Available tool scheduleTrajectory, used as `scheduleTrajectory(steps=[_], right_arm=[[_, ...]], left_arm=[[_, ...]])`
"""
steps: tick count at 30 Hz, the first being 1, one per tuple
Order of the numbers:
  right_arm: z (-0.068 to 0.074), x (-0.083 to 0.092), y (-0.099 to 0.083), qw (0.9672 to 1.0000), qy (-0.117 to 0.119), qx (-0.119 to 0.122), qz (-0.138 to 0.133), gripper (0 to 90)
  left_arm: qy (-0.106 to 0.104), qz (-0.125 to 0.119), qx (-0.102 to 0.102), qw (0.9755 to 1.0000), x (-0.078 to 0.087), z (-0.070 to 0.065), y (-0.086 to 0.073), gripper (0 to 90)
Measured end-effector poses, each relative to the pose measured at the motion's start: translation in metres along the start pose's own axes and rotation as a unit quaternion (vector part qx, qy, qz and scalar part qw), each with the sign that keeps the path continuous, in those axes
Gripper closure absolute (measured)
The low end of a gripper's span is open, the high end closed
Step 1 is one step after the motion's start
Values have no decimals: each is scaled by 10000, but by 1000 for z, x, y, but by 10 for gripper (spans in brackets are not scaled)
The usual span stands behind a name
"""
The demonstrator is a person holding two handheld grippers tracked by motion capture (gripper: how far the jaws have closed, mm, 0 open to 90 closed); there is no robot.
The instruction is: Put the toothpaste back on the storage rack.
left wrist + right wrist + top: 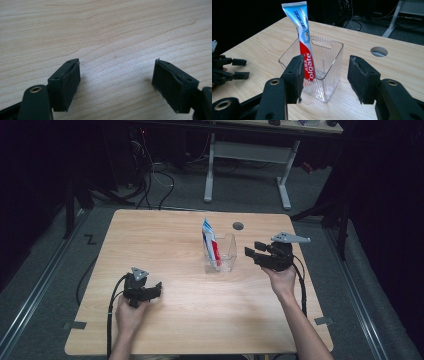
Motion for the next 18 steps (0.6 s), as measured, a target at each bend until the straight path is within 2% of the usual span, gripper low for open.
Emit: scheduleTrajectory(steps=[18], right_arm=[[-1, 7, -21, 9999, 3, -120, 6, 474]], left_arm=[[2, 0, -2, 10000, 0, 0, 0, 229]])
Point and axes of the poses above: each handheld gripper's, and its own axes: x roughly backward along the jaws, y roughly out of its top, z roughly to its left, the point moved 8 cm from there along -x, roughly forward along the jaws, and after that the axes turned 3 degrees about -x, right-handed, at the moved point
